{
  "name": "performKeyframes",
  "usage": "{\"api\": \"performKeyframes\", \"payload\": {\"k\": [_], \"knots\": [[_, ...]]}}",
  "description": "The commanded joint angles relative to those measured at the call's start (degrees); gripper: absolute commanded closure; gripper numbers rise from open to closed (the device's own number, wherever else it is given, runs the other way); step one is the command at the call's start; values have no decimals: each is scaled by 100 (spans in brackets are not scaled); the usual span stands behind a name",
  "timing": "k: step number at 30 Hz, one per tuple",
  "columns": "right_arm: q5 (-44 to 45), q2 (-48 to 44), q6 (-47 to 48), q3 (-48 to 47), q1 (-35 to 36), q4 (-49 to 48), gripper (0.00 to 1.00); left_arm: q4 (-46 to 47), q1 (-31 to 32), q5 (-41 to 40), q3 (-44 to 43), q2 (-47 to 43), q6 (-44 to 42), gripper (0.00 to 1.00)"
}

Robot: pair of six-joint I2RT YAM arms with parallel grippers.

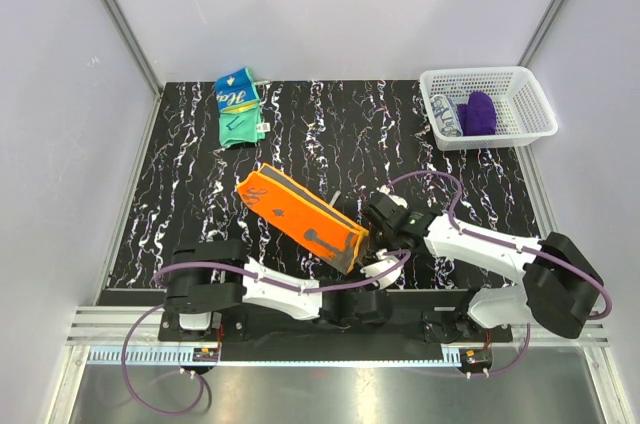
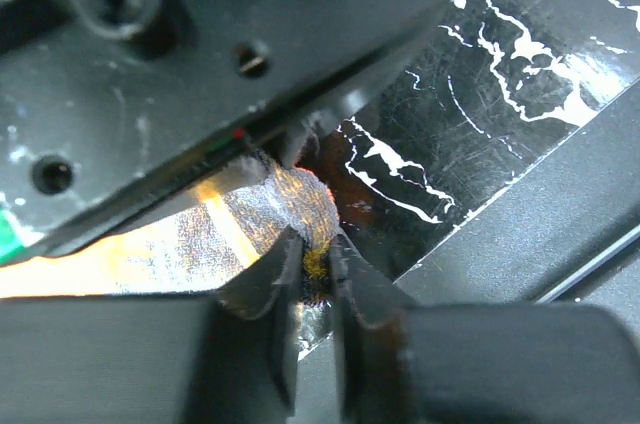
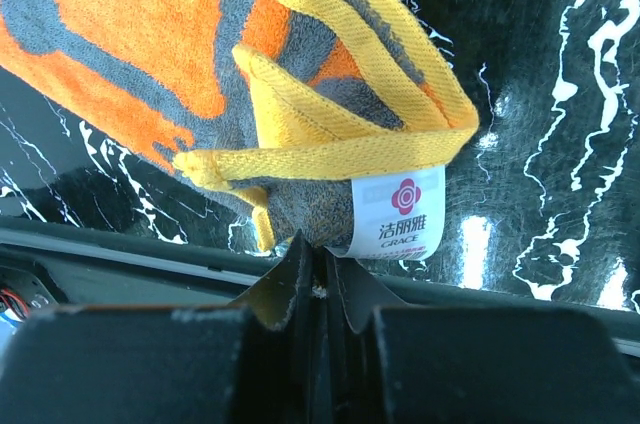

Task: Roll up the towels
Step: Roll the towel

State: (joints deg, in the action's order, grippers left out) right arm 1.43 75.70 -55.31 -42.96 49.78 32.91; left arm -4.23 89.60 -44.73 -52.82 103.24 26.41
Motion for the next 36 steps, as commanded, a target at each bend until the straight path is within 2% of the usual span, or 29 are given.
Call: {"api": "performKeyframes", "payload": {"k": [1,3,4,5,6,8,9,13,22,27,32,36], "knots": [[-12,-214,-24,-81,50,58,91,106,-31,-133,-62,-146,48,88],[67,-231,-6,-133,49,189,85,124,-39,-62,-44,-190,22,92],[190,-240,11,-177,49,251,79,150,-39,-36,-27,-216,13,93],[260,-240,37,-221,49,321,70,177,-48,-10,8,-252,30,93],[435,-249,64,-326,49,496,50,229,-57,78,26,-287,30,95],[673,-249,73,-467,32,707,37,317,-109,209,157,-418,83,95],[900,-284,90,-607,14,935,26,404,-127,263,210,-471,101,96],[1350,-468,178,-880,-371,1332,14,633,-259,447,526,-761,197,96],[1824,-784,600,-1452,-1172,1692,9,792,-452,772,685,-919,338,98],[1879,-1276,653,-1400,-1225,1475,9,1222,-838,1633,983,-1288,522,98],[870,-2058,846,-724,-1216,666,11,1670,-1488,2617,1440,-1719,847,97],[-53,-2489,908,41,-1225,-89,14,1777,-1876,3601,1415,-1737,918,97]]}}
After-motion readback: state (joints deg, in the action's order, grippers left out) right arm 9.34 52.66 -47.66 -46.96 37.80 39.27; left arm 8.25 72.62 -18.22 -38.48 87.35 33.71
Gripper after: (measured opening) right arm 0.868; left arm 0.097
